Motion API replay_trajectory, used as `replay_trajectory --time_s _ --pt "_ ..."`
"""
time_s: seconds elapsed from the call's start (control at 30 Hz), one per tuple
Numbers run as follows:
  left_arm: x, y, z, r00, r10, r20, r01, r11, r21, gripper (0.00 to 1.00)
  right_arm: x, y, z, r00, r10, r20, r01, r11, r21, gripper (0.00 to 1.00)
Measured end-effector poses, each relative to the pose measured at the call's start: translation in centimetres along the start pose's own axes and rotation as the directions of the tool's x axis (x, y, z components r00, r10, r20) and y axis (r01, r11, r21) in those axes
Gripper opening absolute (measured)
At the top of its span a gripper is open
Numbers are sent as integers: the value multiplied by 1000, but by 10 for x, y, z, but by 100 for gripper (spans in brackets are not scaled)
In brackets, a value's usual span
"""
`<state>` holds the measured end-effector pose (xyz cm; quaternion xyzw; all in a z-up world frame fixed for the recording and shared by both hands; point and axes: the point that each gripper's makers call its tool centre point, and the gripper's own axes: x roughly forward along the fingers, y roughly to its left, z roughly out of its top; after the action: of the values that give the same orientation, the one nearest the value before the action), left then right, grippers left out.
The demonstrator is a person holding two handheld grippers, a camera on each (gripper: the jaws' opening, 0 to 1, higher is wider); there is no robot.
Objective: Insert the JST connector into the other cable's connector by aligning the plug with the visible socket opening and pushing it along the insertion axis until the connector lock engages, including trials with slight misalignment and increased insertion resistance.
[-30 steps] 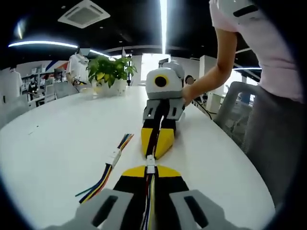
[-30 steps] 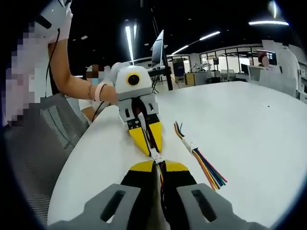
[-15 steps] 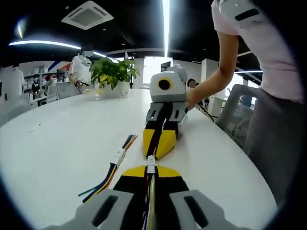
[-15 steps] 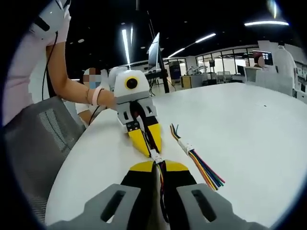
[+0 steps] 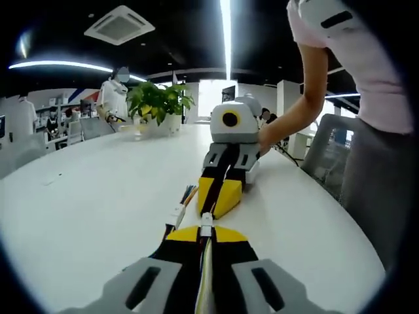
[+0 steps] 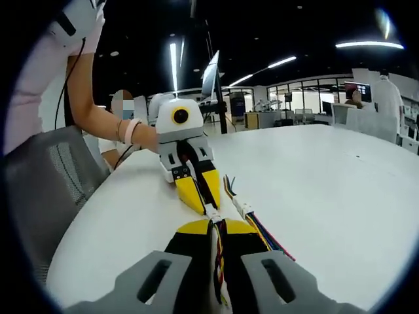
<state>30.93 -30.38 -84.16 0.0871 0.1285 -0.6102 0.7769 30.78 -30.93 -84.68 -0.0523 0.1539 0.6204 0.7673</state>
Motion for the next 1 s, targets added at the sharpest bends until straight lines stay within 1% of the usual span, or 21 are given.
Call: replay_trajectory --time_s 0.17,0.23,0.33,0.4,0.5,0.63,0.83,0.93,1.0 --pt "3 2 1 1000 8 5 -8 1000 -3 0 0 -1 1 1000 -4 -1 4 1000 -5 3" --pt "3 3 1 1000 12 7 -12 1000 -23 1 -1 -1 2 1000 -8 -3 8 1000 5 3" --pt "4 1 2 1000 11 5 -11 1000 -18 1 -1 0 2 1000 -5 -6 5 1000 1 3" --pt "5 1 2 1000 12 10 -12 999 -35 1 -1 0 2 1000 1 -6 -1 1000 -7 4" --pt "4 1 2 1000 17 8 -17 999 -37 1 0 2 2 1000 1 -9 -1 1000 -28 4" --pt "3 2 1 1000 26 -3 -26 999 -32 1 0 2 2 1000 -2 -13 2 1000 -29 4" --pt "2 2 0 999 35 -12 -36 999 -31 4 -1 1 2 1000 -2 -19 2 1000 -15 6" --pt "1 6 -1 998 54 -36 -55 999 -4 6 -2 0 1 1000 -9 -26 9 1000 -19 7" --pt "0 5 -1 998 53 -41 -54 999 -5 8 -3 0 1 1000 -13 -28 12 1000 -16 8"
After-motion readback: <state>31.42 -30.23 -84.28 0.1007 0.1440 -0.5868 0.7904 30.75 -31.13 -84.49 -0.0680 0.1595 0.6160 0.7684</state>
